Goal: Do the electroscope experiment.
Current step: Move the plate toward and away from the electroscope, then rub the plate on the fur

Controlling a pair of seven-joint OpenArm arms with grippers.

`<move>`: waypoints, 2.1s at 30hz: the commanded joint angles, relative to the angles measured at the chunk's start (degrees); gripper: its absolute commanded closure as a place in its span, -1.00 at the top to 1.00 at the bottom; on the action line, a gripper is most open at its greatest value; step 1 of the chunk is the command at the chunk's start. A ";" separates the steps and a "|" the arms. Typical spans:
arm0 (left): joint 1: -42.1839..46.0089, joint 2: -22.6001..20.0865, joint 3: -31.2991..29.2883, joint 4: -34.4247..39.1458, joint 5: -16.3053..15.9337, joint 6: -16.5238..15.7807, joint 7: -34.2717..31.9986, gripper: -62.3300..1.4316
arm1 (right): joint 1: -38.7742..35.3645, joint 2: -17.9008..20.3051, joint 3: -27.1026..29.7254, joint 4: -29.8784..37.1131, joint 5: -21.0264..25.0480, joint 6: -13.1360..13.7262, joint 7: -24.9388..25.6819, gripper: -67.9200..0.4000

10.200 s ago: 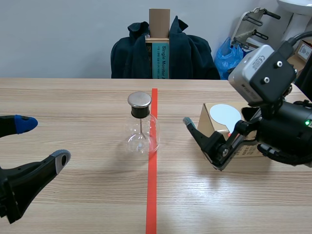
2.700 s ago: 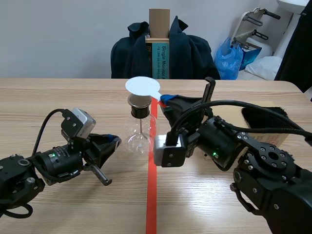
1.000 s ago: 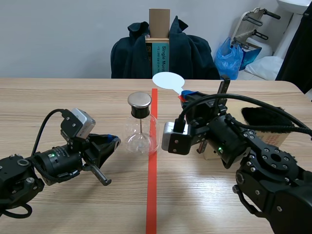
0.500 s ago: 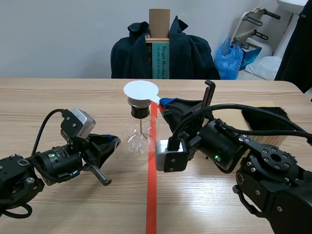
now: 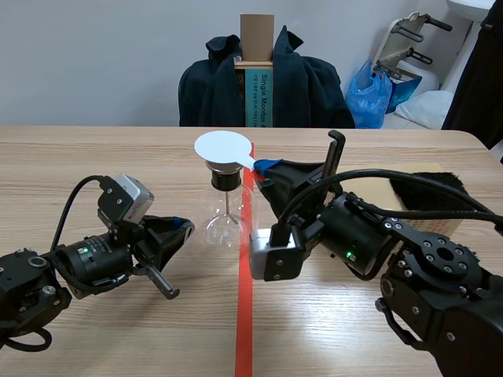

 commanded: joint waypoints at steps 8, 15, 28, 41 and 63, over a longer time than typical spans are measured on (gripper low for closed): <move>-0.31 -0.35 -0.61 1.22 -0.55 -0.04 -0.81 -0.86 | 0.66 0.28 0.48 0.70 0.50 -0.37 -8.59 -0.97; -0.31 -0.35 -0.61 1.22 -0.55 -0.04 -0.81 -0.86 | 0.66 0.28 0.55 0.70 1.33 -0.39 -19.65 -0.97; -0.28 -0.35 -0.61 1.22 -0.55 -0.04 -0.74 -0.86 | 0.68 0.46 1.84 1.81 3.76 -9.70 -28.44 -0.97; 0.07 -0.52 -0.79 1.27 -0.57 -0.07 -0.68 -0.86 | -3.21 12.72 13.60 30.99 5.09 -19.67 -37.77 -0.97; 37.46 -23.93 -23.08 48.22 -12.02 -0.31 4.07 1.00 | -26.75 15.50 29.27 49.22 5.18 -19.67 -41.62 -0.97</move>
